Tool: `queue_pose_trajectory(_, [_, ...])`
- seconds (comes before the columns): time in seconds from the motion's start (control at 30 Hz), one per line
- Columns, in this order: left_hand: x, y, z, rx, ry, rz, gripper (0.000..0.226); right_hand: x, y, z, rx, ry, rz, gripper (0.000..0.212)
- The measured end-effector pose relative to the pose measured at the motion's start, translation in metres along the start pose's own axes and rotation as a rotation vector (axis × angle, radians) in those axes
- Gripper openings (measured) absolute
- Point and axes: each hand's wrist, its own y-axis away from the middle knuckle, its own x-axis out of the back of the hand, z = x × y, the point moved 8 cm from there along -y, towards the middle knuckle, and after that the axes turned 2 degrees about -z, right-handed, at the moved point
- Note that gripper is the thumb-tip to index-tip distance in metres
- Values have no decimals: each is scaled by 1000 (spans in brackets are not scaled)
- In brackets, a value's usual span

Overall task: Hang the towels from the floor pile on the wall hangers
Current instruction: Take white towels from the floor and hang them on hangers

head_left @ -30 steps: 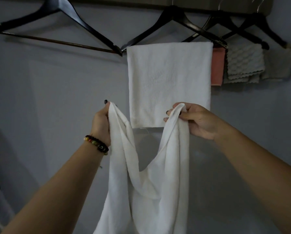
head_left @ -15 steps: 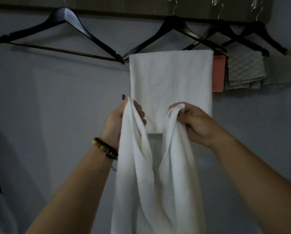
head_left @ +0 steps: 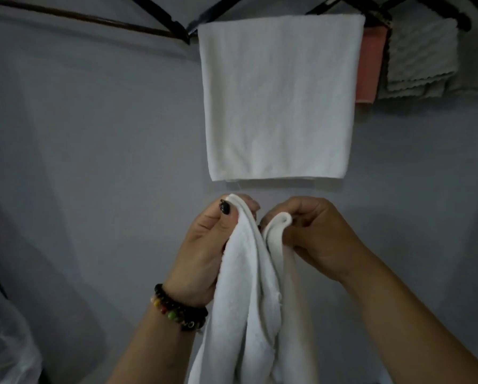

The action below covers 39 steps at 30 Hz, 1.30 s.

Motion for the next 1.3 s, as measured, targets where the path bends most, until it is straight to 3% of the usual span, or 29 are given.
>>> queue_pose_trajectory(0.2, [-3, 23, -22, 23, 78, 38, 32, -14, 13, 9, 38, 15, -2, 24])
queue_pose_trajectory(0.37, [1, 28, -34, 65, 14, 25, 45, -23, 17, 14, 1, -20, 30, 18])
queue_pose_trajectory(0.43, [3, 26, -31, 37, -49, 0, 57, -21, 17, 16, -46, 6, 51, 28])
queue_pose_trajectory(0.53, [13, 22, -28, 26, -263, -7, 94, -28, 16, 20, -108, 22, -22, 40])
queue_pose_trajectory(0.67, [23, 22, -26, 46, -425, 6, 123, -39, 13, 25, -148, 101, -153, 39])
queue_pose_trajectory(0.9, [68, 23, -20, 54, -613, 278, 93, -31, 2, 41, -137, 132, -21, 24])
queue_pose_trajectory(1.07, [74, 53, 22, -285, -532, 618, 28, -17, -5, 50, -134, 236, 124, 24])
queue_pose_trajectory(1.13, [72, 72, 30, -371, -447, 708, 13, -15, -8, 51, -137, 219, 132, 24])
queue_pose_trajectory(1.3, [60, 80, 10, -349, -458, 674, 12, -15, -16, 52, -122, 254, 176, 26])
